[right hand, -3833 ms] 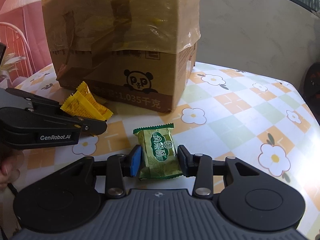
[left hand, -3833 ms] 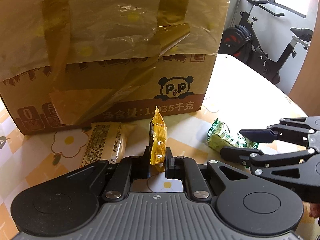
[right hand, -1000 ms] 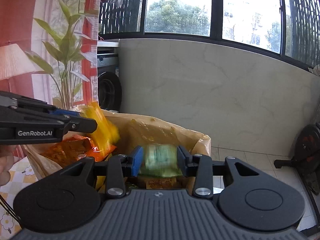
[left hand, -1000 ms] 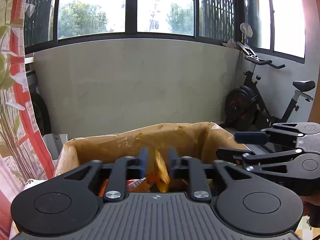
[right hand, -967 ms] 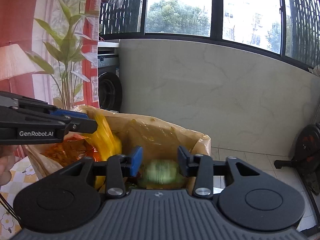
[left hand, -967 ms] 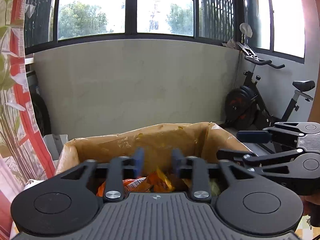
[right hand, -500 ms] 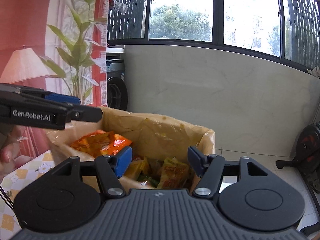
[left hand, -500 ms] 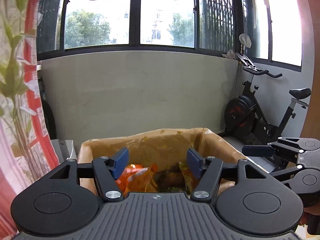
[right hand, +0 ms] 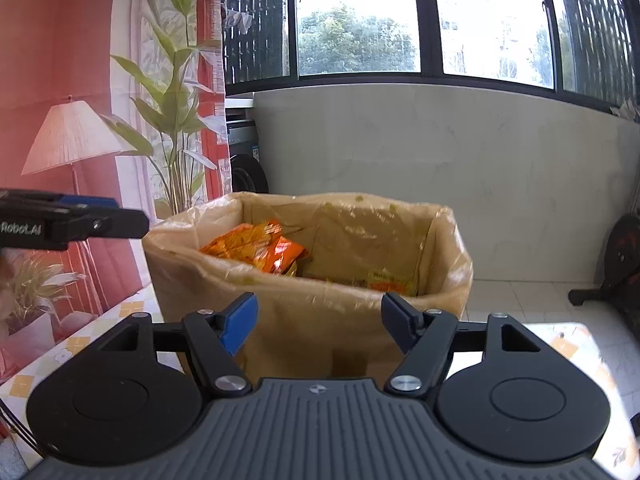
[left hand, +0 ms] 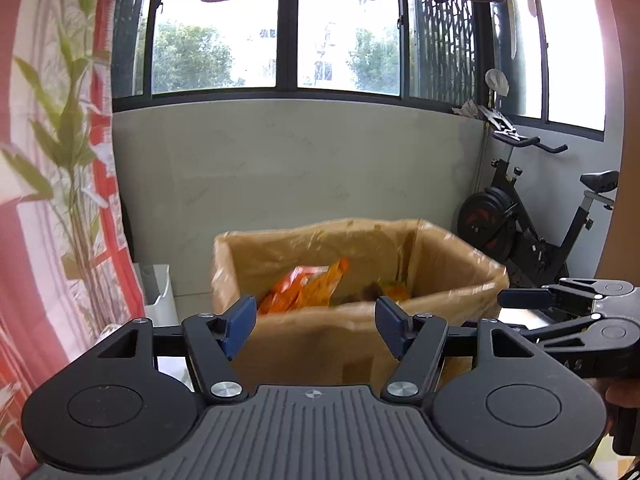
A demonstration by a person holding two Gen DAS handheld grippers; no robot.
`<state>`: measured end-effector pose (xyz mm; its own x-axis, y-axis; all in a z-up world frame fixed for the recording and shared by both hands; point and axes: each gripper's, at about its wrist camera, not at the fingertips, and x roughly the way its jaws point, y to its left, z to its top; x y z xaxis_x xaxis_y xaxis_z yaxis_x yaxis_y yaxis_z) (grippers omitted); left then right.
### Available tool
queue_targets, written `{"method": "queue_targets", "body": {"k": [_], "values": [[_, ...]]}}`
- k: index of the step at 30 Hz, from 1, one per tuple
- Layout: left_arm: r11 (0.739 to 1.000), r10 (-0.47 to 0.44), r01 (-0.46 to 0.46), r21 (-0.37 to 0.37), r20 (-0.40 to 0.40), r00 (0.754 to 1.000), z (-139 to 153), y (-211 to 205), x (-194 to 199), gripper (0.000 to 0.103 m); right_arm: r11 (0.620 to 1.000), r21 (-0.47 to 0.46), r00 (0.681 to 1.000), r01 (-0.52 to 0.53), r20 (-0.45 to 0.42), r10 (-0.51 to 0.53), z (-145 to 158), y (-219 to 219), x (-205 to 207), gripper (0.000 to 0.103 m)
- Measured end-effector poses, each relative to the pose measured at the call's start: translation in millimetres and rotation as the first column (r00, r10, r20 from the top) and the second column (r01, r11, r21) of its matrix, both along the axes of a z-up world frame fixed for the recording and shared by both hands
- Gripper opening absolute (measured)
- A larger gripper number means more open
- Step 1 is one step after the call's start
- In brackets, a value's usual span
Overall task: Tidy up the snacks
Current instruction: 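Move both tools back down toward the orange wafer bar, then grasp the orange wafer bar with the left tool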
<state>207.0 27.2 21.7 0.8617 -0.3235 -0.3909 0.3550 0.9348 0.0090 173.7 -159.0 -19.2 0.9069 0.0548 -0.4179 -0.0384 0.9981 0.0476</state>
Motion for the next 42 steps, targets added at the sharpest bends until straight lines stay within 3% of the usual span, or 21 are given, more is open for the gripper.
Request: {"method": "queue_targets", "body": {"k": [17, 27, 34, 42], "values": [[0.999, 0.025, -0.022, 0.027, -0.115, 0.993, -81.7, 19.0, -7.4, 0.068, 1.000, 0.031, 0.993, 0.002, -0.117, 0.002, -78.5, 11.2, -8.3, 0.071], [1.000, 0.013, -0.011, 0.014, -0.216, 0.976, -122.9, 21.8, -6.5, 0.067, 1.000, 0.029, 0.978, 0.004, -0.207, 0.002, -122.8, 6.9, -12.0, 0.071], [1.000, -0.016, 0.015, -0.005, -0.296, 0.955, -147.7, 15.8, -2.8, 0.066, 0.998, -0.014, 0.964, -0.061, -0.262, 0.055, -143.6, 20.0, -9.7, 0.071], [0.999, -0.027, 0.018, -0.029, -0.321, 0.947, -157.8, 9.3, 1.7, 0.066, 0.988, -0.072, 0.934, -0.135, -0.344, 0.102, -158.8, 35.1, -0.3, 0.071]]}}
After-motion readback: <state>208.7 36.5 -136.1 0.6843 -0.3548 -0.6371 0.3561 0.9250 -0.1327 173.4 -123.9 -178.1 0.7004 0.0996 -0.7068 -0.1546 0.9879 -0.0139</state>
